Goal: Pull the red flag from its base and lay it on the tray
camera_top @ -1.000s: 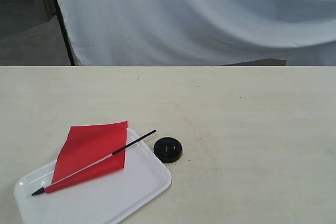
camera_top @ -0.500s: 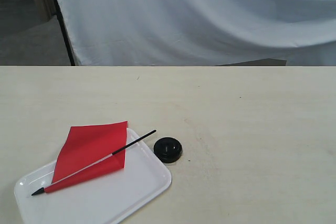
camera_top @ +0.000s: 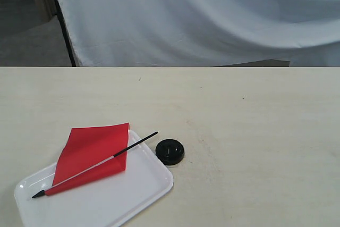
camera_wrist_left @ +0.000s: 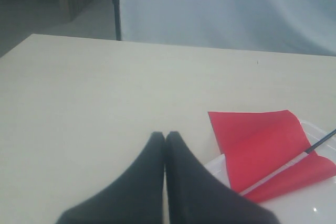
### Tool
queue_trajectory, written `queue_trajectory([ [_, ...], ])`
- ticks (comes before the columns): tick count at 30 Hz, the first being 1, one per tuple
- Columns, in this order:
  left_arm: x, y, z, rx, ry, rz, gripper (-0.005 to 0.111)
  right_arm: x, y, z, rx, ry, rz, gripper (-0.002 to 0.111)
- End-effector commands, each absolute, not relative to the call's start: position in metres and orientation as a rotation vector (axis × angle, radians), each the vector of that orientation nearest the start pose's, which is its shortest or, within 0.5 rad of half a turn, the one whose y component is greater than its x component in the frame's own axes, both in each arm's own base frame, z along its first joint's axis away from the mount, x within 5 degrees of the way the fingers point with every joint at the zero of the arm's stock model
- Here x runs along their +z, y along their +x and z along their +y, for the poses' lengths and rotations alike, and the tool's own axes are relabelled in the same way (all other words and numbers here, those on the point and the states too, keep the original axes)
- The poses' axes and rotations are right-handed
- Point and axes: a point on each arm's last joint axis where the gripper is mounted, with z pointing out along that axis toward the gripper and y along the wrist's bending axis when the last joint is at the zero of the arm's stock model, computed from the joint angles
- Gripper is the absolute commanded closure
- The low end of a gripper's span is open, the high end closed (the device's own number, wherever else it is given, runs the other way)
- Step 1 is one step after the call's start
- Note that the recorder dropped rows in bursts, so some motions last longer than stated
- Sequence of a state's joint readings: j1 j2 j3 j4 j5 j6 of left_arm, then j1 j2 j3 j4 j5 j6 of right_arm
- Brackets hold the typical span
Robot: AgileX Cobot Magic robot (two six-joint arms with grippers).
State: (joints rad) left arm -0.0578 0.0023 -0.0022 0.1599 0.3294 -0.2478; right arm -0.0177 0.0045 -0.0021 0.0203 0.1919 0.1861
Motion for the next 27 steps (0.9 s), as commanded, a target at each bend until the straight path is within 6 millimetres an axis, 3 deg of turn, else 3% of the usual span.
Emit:
queue_trajectory([
  [1,0.1843,0.0541,0.0013,-0.063,-0.063,1.803,0.107,0.1912,0.0554,0.0001,0.090,0.115,1.723,0.108],
  [4,0.1843,0.0541,0.0013,-0.063,-0.063,1.803,0.107,0.1848,0.0541,0.0005,0.092,0.118,1.794,0.108],
  [27,0.1843,0.0541,0.0013,-0.063,-0.063,1.803,0.107,0.1843,0.0540,0.0005,0.092,0.118,1.800,0.108],
])
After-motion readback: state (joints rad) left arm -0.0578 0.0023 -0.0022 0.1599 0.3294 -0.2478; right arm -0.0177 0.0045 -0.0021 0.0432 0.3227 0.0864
